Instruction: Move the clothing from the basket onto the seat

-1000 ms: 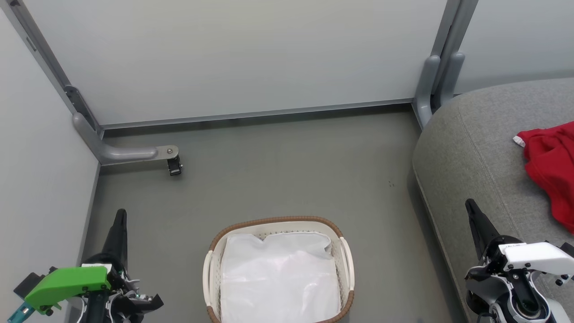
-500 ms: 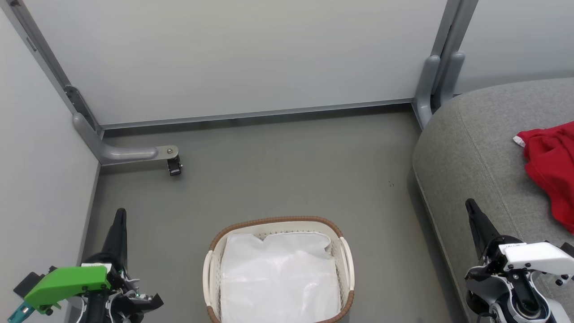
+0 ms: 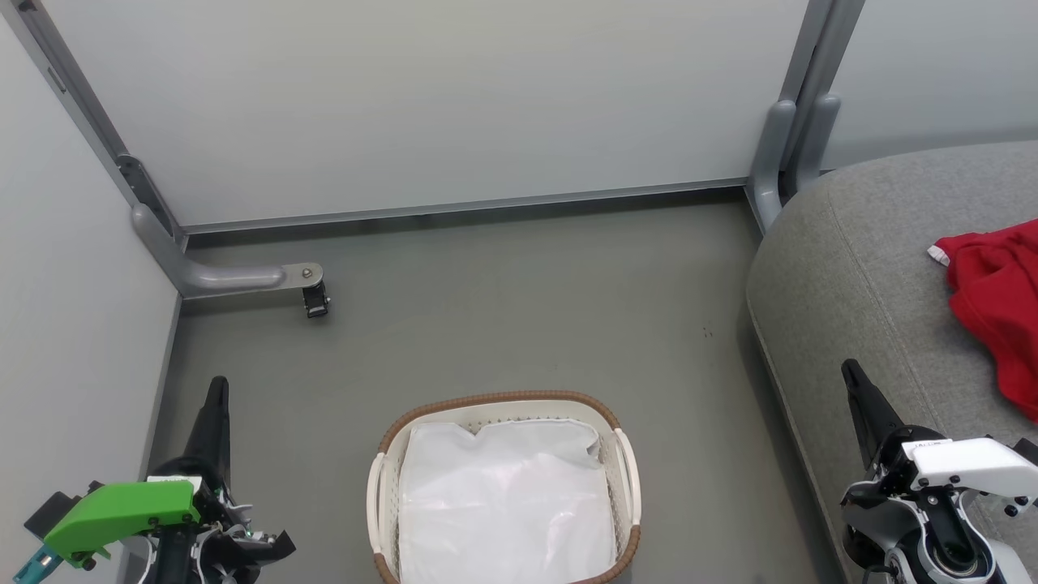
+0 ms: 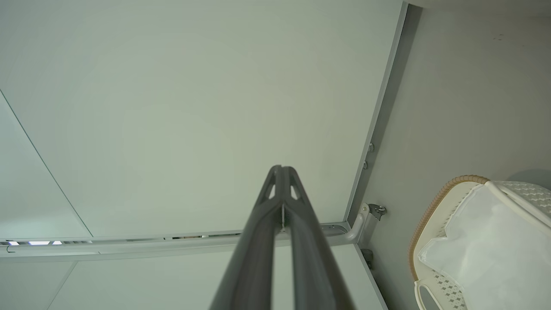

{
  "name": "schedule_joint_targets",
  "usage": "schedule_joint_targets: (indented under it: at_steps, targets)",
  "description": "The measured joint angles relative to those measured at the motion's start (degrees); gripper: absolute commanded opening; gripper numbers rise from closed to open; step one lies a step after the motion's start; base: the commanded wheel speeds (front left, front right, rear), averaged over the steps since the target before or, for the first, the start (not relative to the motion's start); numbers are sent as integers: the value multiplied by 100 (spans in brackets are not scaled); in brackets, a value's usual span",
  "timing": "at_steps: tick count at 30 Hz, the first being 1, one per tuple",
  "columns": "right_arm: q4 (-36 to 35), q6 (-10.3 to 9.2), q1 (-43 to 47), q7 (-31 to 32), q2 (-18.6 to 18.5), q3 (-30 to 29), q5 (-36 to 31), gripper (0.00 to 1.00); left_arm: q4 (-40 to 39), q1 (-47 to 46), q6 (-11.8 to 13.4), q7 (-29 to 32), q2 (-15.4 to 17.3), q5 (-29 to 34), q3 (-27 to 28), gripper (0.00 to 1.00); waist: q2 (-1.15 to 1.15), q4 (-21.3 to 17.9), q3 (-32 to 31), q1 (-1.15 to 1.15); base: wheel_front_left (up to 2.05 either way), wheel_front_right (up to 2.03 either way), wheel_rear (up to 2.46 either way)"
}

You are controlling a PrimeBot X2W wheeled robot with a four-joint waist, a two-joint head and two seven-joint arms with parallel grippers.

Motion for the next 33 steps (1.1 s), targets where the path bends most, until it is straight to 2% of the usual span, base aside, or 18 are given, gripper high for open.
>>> schedule_joint_targets:
  at_steps: [33]
  targets:
    - [0,0,0,0,0,0,0,0,-1,0,0,0,0,0,0,0,0,0,0,0,0,0,0]
